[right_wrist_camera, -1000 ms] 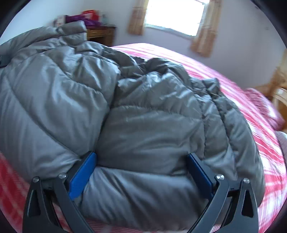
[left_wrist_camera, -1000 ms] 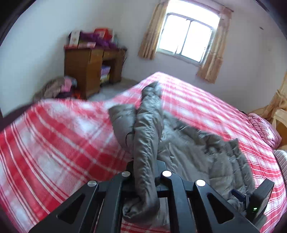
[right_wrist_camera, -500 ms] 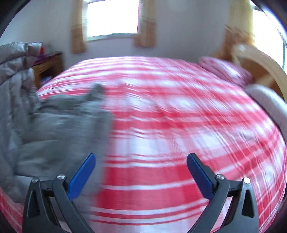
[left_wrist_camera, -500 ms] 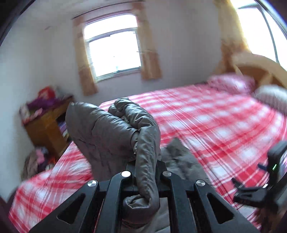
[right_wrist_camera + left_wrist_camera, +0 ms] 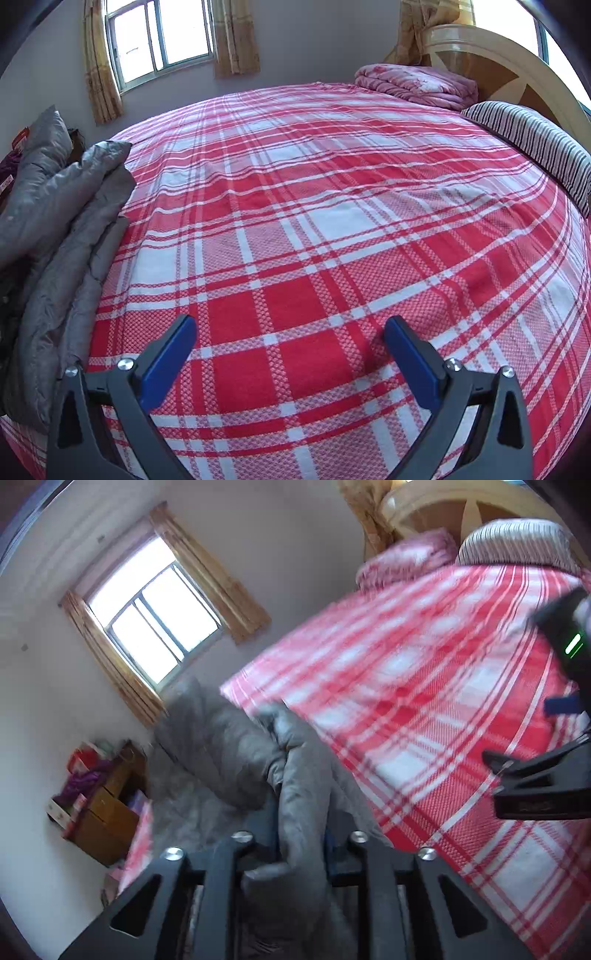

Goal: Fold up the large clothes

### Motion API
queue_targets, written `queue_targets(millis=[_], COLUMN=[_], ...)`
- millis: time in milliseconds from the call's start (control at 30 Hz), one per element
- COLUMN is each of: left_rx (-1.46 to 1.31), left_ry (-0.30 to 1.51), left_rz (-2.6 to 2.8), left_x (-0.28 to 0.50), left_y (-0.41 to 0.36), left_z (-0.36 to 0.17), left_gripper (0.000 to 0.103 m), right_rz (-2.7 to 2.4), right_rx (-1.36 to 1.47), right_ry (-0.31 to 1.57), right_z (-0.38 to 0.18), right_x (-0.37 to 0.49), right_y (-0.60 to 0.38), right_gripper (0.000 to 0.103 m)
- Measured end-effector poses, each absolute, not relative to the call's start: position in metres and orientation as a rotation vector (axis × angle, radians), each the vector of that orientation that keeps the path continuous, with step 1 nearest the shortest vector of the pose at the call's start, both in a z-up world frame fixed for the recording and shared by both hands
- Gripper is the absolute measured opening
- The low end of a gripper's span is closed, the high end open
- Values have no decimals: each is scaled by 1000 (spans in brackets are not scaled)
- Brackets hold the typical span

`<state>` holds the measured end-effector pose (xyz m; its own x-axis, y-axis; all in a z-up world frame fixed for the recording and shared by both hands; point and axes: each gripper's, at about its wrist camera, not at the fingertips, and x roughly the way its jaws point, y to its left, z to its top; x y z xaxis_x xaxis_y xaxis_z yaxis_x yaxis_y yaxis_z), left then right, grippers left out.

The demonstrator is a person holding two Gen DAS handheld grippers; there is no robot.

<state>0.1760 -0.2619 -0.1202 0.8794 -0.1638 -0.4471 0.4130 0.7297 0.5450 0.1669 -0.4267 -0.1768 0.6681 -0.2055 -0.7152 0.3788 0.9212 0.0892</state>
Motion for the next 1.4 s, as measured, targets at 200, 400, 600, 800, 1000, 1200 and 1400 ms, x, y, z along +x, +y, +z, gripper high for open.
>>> queue_targets(millis=[200,400,600,800,1000,1200,1400], left_rx=[497,292,106,54,45,69,209], left_ry=[306,448,663,702,640,648,634], left_rz=[-283,135,490,438,296,246,199], left_x=[166,251,352,367,378,390,389], left_y=[-207,-102,-15,-10,-33,-72,-120], left_z=[-51,-42,-93,-108,-100,-100,-109], left_gripper=[98,98,98,98,98,98,99], right_rz=[-358,-329,-168,-41,-56,-120,-142], right_rx=[213,172,29,41,15,44,150], right_ry=[765,663,555,582,639,677,712], right_z=[-173,-99,-11,12,-52,-89,-112], right_x=[172,182,245,349,388,376,367], right_y=[-431,-409,-314,-223,-208,-248,-286], right_gripper=[100,88,85,77,72,72,72])
